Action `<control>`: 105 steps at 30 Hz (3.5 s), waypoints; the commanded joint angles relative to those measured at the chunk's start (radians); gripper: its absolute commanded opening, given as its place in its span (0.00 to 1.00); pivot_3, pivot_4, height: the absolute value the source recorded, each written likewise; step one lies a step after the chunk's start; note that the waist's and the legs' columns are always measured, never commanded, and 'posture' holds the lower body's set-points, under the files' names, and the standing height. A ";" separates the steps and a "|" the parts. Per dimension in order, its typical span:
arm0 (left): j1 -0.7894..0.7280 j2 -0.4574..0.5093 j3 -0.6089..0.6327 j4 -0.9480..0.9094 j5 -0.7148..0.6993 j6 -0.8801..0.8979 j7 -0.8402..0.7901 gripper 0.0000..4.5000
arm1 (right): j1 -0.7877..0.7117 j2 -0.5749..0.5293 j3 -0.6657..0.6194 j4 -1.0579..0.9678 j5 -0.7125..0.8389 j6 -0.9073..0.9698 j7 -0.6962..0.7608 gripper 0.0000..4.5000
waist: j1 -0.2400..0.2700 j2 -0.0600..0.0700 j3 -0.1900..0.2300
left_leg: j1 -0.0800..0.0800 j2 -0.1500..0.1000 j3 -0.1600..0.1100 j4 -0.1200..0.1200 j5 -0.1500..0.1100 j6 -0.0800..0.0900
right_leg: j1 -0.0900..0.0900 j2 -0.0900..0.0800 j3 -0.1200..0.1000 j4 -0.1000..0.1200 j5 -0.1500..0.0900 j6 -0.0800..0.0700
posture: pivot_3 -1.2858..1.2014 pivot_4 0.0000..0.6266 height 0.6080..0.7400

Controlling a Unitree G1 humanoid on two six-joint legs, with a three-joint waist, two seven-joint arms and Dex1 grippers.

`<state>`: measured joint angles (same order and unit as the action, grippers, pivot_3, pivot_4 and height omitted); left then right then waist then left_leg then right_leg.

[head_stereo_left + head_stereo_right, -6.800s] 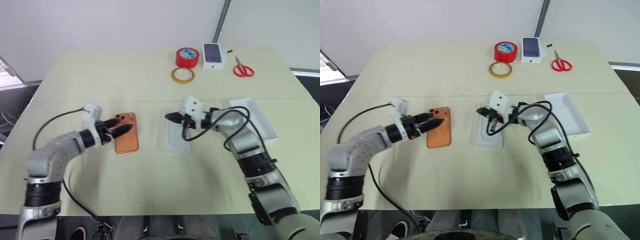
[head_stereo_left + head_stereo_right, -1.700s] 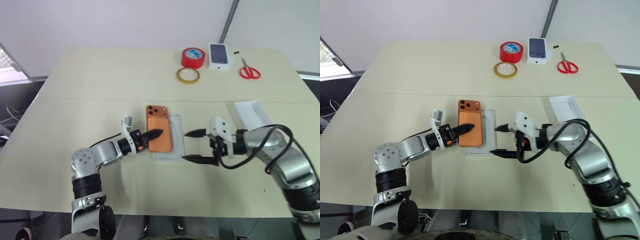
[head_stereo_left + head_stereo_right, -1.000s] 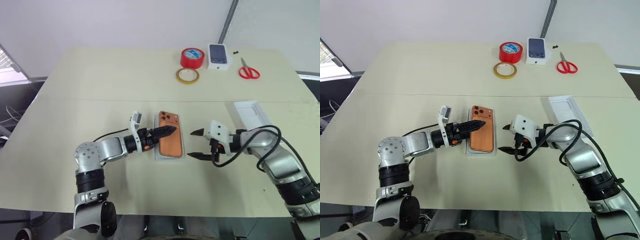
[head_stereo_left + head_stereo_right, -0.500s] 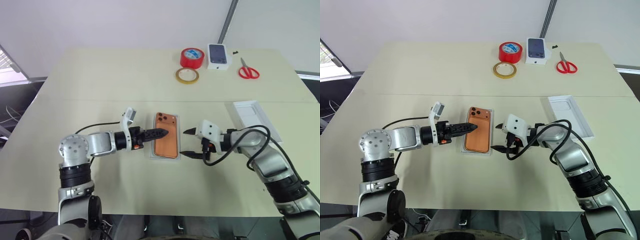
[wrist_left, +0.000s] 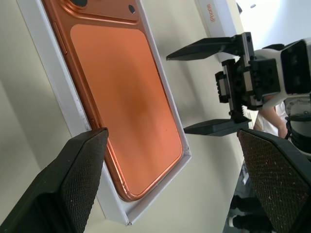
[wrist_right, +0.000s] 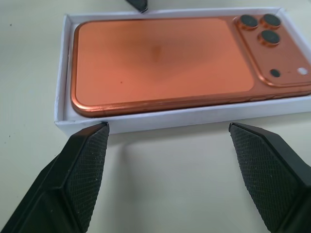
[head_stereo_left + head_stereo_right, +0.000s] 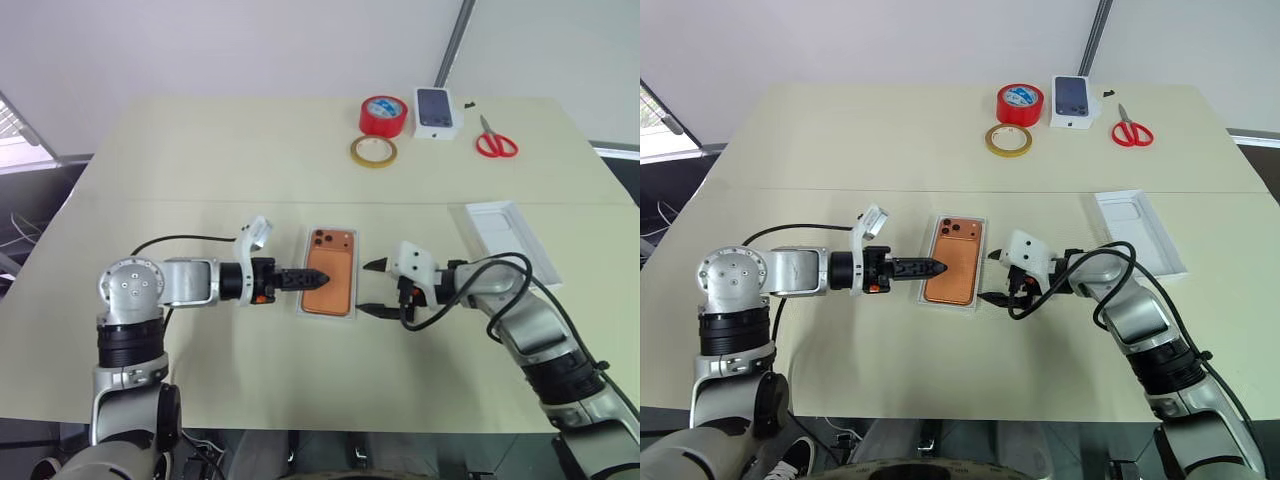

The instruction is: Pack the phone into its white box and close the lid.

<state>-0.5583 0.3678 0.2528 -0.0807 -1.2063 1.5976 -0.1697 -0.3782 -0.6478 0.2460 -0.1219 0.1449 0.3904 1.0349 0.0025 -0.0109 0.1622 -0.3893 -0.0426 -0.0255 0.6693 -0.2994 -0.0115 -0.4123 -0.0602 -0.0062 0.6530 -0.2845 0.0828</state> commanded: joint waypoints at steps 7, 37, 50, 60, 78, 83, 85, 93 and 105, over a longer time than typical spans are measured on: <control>0.045 0.236 -0.219 -0.055 0.394 -0.442 -0.216 0.51 | -0.072 0.005 -0.023 0.105 -0.070 -0.129 -0.076 0.62 | -0.011 0.000 0.000 | 0.000 0.000 0.000 -0.001 0.000 -0.001 | 0.000 0.000 0.000 0.000 0.000 0.000 | 0.52 0.24 1.00; -0.219 -0.256 -0.616 0.351 0.729 -0.688 -0.572 0.00 | 0.162 -0.205 -0.213 0.062 -0.120 -0.174 -0.068 0.01 | 0.040 0.001 0.000 | -0.004 -0.001 0.000 0.013 -0.005 0.009 | 0.005 0.000 0.000 -0.003 0.000 0.000 | 0.52 0.24 1.00; -0.245 -0.345 -0.652 0.475 0.886 -0.825 -0.629 0.00 | 0.271 -0.267 -0.316 0.040 -0.081 -0.149 -0.055 0.01 | 0.033 0.002 -0.001 | -0.003 0.000 0.001 0.013 -0.005 0.010 | 0.006 0.000 0.000 -0.003 0.000 0.001 | 0.52 0.24 1.00; -0.187 -0.237 -0.582 0.344 0.901 -0.862 -0.651 0.00 | 0.264 -0.317 -0.391 0.064 -0.058 -0.163 -0.058 0.01 | 0.029 0.002 -0.001 | -0.003 0.000 0.001 0.013 -0.005 0.010 | 0.005 0.000 0.000 -0.002 0.000 0.001 | 0.52 0.24 1.00; -0.032 0.031 -0.381 0.171 0.866 -1.305 -0.863 0.99 | 0.027 -0.217 -0.455 0.191 0.018 0.171 -0.308 1.00 | 0.015 0.004 0.000 | -0.003 0.000 0.001 0.013 -0.005 0.009 | 0.004 0.000 0.000 -0.002 0.000 0.000 | 0.52 0.24 1.00; 0.076 0.093 -0.358 0.141 0.858 -1.509 -0.968 0.99 | 0.024 -0.268 -0.410 0.146 0.061 0.381 -0.248 1.00 | 0.009 0.004 -0.001 | -0.003 0.001 0.001 0.013 -0.005 0.009 | 0.004 0.000 0.000 -0.002 0.000 0.000 | 0.52 0.24 1.00; 0.083 0.100 -0.352 0.153 0.863 -1.550 -0.977 0.99 | 0.018 -0.290 -0.395 0.135 0.074 0.465 -0.232 1.00 | 0.010 0.004 -0.001 | -0.003 0.001 0.001 0.012 -0.005 0.009 | 0.005 -0.001 0.001 -0.002 0.000 0.000 | 0.52 0.24 1.00; 0.135 0.129 -0.342 0.116 0.848 -1.664 -1.031 0.99 | -0.102 -0.316 -0.361 0.174 0.100 0.753 -0.256 1.00 | 0.001 0.005 0.000 | -0.003 0.001 0.001 0.012 -0.009 0.017 | 0.004 -0.001 0.001 -0.002 0.000 0.000 | 0.52 0.24 1.00; 0.263 0.171 -0.345 0.032 0.843 -1.727 -1.060 0.99 | -0.236 -0.348 -0.177 0.215 0.115 0.907 -0.230 1.00 | 0.006 0.007 0.000 | -0.004 0.001 0.001 0.012 -0.010 0.018 | 0.004 -0.002 0.001 -0.003 0.000 0.000 | 0.52 0.24 1.00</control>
<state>-0.3055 0.5396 -0.1026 -0.0075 -0.3465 -0.1205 -1.2378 -0.5892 -0.9652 0.0611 0.0883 0.2672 1.3066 0.8000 0.0085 -0.0040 0.1622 -0.3931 -0.0415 -0.0243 0.6811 -0.3093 0.0065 -0.4085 -0.0618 -0.0056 0.6502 -0.2847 0.0830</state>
